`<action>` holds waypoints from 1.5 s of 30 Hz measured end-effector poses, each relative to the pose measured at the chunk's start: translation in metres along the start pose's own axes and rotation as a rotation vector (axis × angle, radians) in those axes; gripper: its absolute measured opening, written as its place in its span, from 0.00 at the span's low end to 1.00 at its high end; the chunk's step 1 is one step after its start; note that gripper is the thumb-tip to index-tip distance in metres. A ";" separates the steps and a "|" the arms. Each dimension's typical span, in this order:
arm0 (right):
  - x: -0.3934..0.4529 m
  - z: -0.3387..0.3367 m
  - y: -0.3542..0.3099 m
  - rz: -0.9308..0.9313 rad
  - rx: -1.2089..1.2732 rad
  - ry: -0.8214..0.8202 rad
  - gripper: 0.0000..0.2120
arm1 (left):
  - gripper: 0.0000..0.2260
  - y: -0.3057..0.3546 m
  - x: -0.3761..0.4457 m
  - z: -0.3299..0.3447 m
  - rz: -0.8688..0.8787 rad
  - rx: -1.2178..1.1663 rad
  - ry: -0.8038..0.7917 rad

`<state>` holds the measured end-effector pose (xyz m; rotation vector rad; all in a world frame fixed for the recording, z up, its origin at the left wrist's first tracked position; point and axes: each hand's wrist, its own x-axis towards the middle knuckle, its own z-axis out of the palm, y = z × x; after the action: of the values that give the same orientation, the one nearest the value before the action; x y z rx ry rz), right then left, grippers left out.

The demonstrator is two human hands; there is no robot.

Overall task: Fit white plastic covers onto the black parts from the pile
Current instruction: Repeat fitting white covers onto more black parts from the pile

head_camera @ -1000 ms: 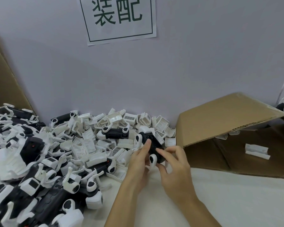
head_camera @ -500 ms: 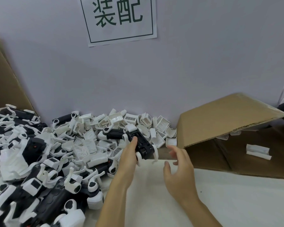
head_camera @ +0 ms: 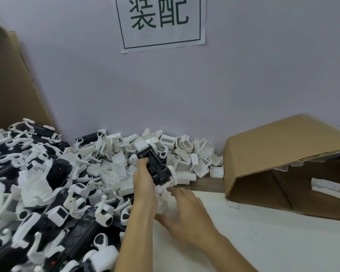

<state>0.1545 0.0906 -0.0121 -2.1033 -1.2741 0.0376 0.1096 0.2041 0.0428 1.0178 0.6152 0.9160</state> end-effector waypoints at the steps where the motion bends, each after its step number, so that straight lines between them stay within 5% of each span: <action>1: 0.006 0.005 -0.007 0.021 -0.045 -0.035 0.37 | 0.20 -0.001 0.000 0.000 0.007 -0.004 -0.002; 5: 0.017 0.019 -0.018 0.034 -0.078 -0.008 0.22 | 0.19 -0.003 0.002 -0.001 -0.017 -0.015 0.010; 10: 0.000 -0.003 0.007 0.057 -0.032 0.152 0.18 | 0.17 -0.004 0.000 0.002 -0.059 0.005 -0.010; 13: -0.012 -0.020 0.028 0.175 0.215 0.238 0.10 | 0.14 -0.006 -0.004 0.009 -0.083 0.029 -0.037; 17: -0.020 -0.033 0.044 0.370 0.136 0.309 0.18 | 0.13 -0.012 -0.009 0.018 -0.086 0.079 -0.051; 21: -0.025 -0.035 0.046 0.391 -0.154 0.291 0.15 | 0.12 -0.019 -0.014 0.026 -0.082 0.137 -0.078; 23: -0.025 -0.036 0.050 0.305 -0.127 0.291 0.10 | 0.13 -0.023 -0.015 0.028 -0.076 0.185 -0.092; 29: -0.030 -0.044 0.063 0.068 0.024 -0.044 0.21 | 0.12 -0.023 -0.016 0.029 -0.044 0.241 -0.151; 35: -0.023 -0.046 0.060 0.224 0.428 0.510 0.16 | 0.07 -0.023 -0.023 0.026 0.022 0.335 -0.348; 40: -0.021 -0.041 0.047 0.201 0.709 0.661 0.16 | 0.09 -0.031 -0.029 0.032 0.028 0.496 -0.501; 45: -0.018 -0.038 0.046 0.236 0.684 0.744 0.20 | 0.13 -0.035 -0.042 0.042 -0.065 0.470 -0.611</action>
<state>0.1934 0.0426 -0.0138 -1.4344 -0.4618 -0.1694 0.1347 0.1414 0.0292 1.6042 0.3410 0.3623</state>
